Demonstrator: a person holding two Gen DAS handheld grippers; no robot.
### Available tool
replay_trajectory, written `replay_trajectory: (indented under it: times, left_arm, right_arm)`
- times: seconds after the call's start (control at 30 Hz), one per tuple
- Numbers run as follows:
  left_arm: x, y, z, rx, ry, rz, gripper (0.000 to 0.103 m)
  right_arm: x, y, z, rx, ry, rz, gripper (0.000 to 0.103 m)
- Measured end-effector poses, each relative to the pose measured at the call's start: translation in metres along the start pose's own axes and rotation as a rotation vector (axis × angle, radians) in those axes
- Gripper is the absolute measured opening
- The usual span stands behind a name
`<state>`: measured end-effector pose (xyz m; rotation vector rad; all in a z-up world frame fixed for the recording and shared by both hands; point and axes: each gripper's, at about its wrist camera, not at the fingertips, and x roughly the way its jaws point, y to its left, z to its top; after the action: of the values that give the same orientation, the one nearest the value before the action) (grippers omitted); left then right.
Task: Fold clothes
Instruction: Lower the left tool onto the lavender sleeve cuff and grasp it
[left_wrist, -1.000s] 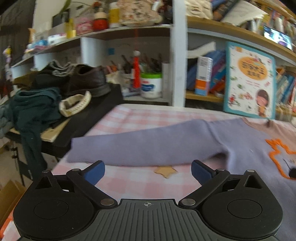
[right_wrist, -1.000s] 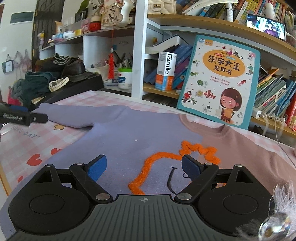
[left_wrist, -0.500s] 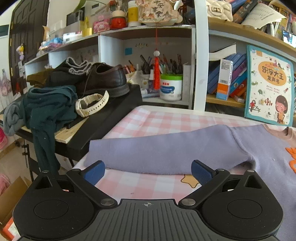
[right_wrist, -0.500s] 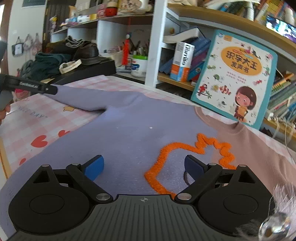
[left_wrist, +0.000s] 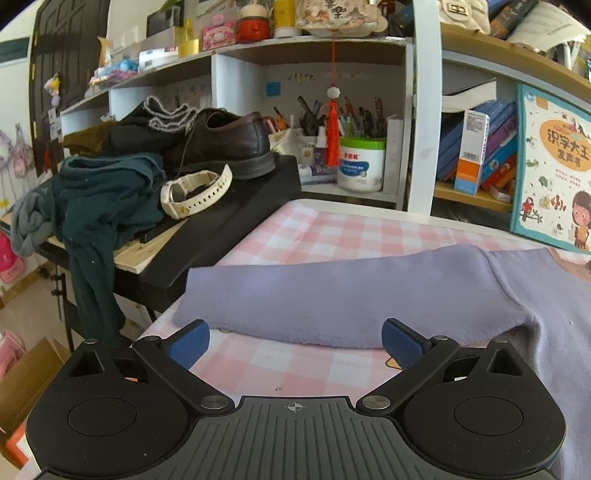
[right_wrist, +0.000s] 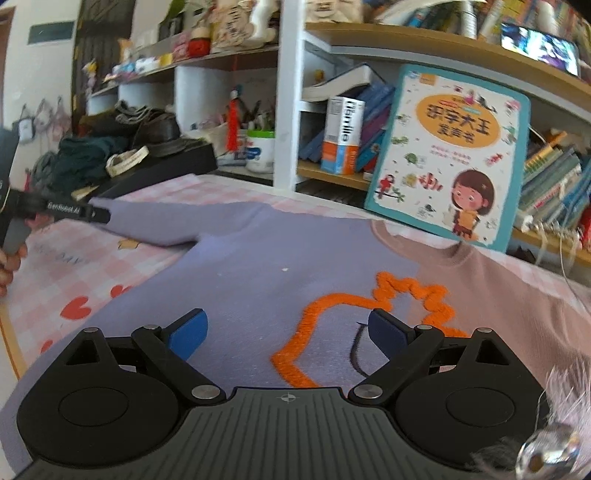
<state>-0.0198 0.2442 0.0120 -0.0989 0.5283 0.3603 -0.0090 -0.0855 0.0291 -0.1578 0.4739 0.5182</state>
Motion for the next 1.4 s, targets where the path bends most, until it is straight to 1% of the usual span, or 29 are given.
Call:
replay_trajectory:
  times: [0.07, 0.17, 0.33, 0.4, 0.5, 0.57, 0.6, 0.63, 0.77, 0.87, 0.9, 0.93, 0.97, 1.0, 1.03, 1.1, 1.27, 1.3, 1.33, 1.37, 1.4]
  left_arm:
    - [0.002, 0.005, 0.001, -0.028, 0.006, -0.001, 0.101]
    - [0.006, 0.014, 0.002, -0.079, 0.013, 0.031, 0.1]
    - [0.013, 0.038, 0.003, -0.198, 0.01, 0.009, 0.1]
    - [0.018, 0.043, 0.006, -0.207, 0.012, 0.019, 0.099]
    - [0.026, 0.051, 0.009, -0.223, 0.016, 0.034, 0.085]
    - [0.033, 0.059, 0.01, -0.26, 0.037, 0.042, 0.062]
    - [0.036, 0.063, 0.01, -0.287, 0.044, 0.051, 0.058]
    - [0.037, 0.066, 0.011, -0.304, 0.035, 0.062, 0.056]
    - [0.04, 0.073, 0.012, -0.331, 0.032, 0.108, 0.057]
    - [0.041, 0.07, 0.013, -0.312, 0.039, 0.101, 0.056]
    - [0.042, 0.069, 0.014, -0.312, 0.038, 0.074, 0.056]
    - [0.042, 0.067, 0.014, -0.311, 0.037, 0.058, 0.052]
    - [0.042, 0.065, 0.013, -0.312, 0.038, 0.038, 0.043]
    - [0.042, 0.063, 0.013, -0.313, 0.039, 0.018, 0.037]
    - [0.041, 0.062, 0.012, -0.332, 0.039, -0.011, 0.034]
    - [0.041, 0.06, 0.011, -0.364, 0.042, -0.064, 0.034]
    - [0.043, 0.053, 0.012, -0.368, 0.047, -0.084, 0.034]
    - [0.044, 0.052, 0.012, -0.374, 0.053, -0.111, 0.034]
    - [0.044, 0.05, 0.012, -0.38, 0.06, -0.138, 0.037]
    - [0.045, 0.047, 0.013, -0.374, 0.068, -0.165, 0.038]
    - [0.045, 0.043, 0.013, -0.357, 0.074, -0.176, 0.038]
  right_arm:
    - [0.0, -0.002, 0.0, 0.013, -0.001, 0.002, 0.094]
    - [0.0, -0.003, 0.0, 0.012, -0.002, 0.006, 0.094]
    - [0.0, 0.0, 0.0, -0.004, -0.003, 0.005, 0.094]
    - [0.0, 0.0, 0.0, -0.006, -0.004, 0.005, 0.094]
    - [0.0, 0.0, 0.0, -0.004, -0.004, 0.004, 0.094]
    - [0.0, 0.0, 0.0, 0.0, -0.003, 0.003, 0.094]
    - [0.001, -0.001, 0.0, 0.001, -0.001, 0.005, 0.094]
    - [0.001, -0.001, 0.0, 0.002, 0.0, 0.006, 0.094]
    - [0.001, -0.001, 0.0, 0.004, 0.004, 0.008, 0.094]
    - [0.001, -0.001, 0.0, 0.001, 0.005, 0.009, 0.094]
    - [0.002, -0.001, 0.0, 0.001, 0.007, 0.01, 0.094]
    - [0.002, -0.001, 0.0, 0.001, 0.008, 0.012, 0.094]
    - [0.002, -0.001, 0.001, 0.002, 0.009, 0.013, 0.094]
    - [0.002, -0.001, 0.001, 0.002, 0.01, 0.013, 0.094]
    - [0.002, -0.001, 0.0, 0.002, 0.01, 0.012, 0.094]
    - [0.002, -0.001, 0.001, 0.003, 0.009, 0.011, 0.094]
    - [0.003, -0.001, 0.001, 0.001, 0.011, 0.011, 0.094]
    - [0.002, -0.001, 0.001, 0.001, 0.011, 0.011, 0.094]
    - [0.002, -0.001, 0.001, 0.0, 0.012, 0.011, 0.094]
    - [0.002, -0.001, 0.0, 0.0, 0.012, 0.011, 0.094]
    - [0.002, -0.001, 0.0, 0.0, 0.013, 0.011, 0.094]
